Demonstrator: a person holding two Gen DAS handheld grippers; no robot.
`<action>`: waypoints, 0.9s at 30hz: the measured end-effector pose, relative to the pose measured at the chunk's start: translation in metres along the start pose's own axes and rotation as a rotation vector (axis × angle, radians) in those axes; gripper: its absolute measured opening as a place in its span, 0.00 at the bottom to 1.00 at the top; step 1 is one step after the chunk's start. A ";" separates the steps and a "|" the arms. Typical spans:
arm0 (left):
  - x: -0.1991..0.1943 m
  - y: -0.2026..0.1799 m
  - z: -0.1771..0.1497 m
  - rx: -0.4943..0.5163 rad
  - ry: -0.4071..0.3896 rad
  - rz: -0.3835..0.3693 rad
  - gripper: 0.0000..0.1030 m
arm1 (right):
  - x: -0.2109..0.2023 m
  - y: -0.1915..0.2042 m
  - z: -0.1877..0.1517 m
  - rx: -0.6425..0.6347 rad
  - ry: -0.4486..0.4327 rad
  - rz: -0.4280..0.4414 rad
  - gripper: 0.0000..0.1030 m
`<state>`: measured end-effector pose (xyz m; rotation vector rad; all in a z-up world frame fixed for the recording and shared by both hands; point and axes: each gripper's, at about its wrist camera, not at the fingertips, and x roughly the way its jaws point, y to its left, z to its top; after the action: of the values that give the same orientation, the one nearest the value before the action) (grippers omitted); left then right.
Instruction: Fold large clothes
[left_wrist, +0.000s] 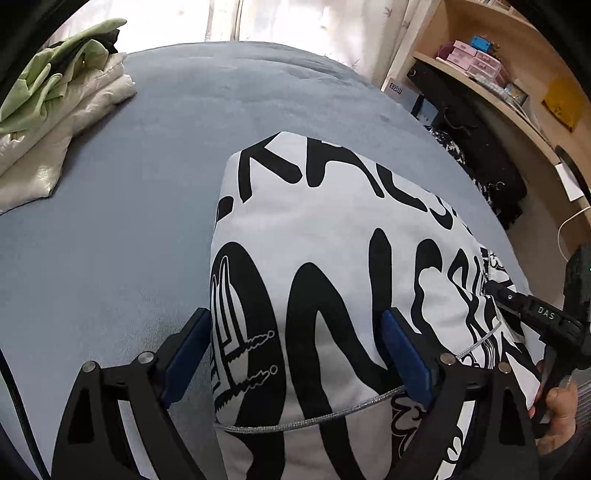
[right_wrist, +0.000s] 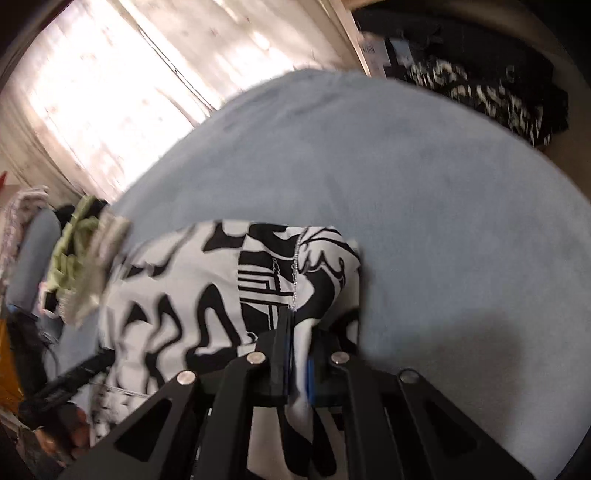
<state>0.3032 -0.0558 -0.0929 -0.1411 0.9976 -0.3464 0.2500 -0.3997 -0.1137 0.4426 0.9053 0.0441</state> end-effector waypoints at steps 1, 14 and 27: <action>-0.002 0.000 0.001 -0.004 0.000 0.000 0.87 | -0.001 0.000 0.002 0.000 0.004 -0.007 0.07; -0.051 -0.019 0.046 0.069 -0.134 0.047 0.49 | -0.048 0.091 0.023 -0.113 -0.106 0.040 0.22; 0.014 -0.009 0.052 0.075 -0.073 0.080 0.58 | 0.041 0.077 0.034 -0.118 -0.026 -0.073 0.21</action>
<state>0.3521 -0.0712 -0.0740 -0.0460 0.9140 -0.3031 0.3126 -0.3326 -0.0965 0.2990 0.8874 0.0245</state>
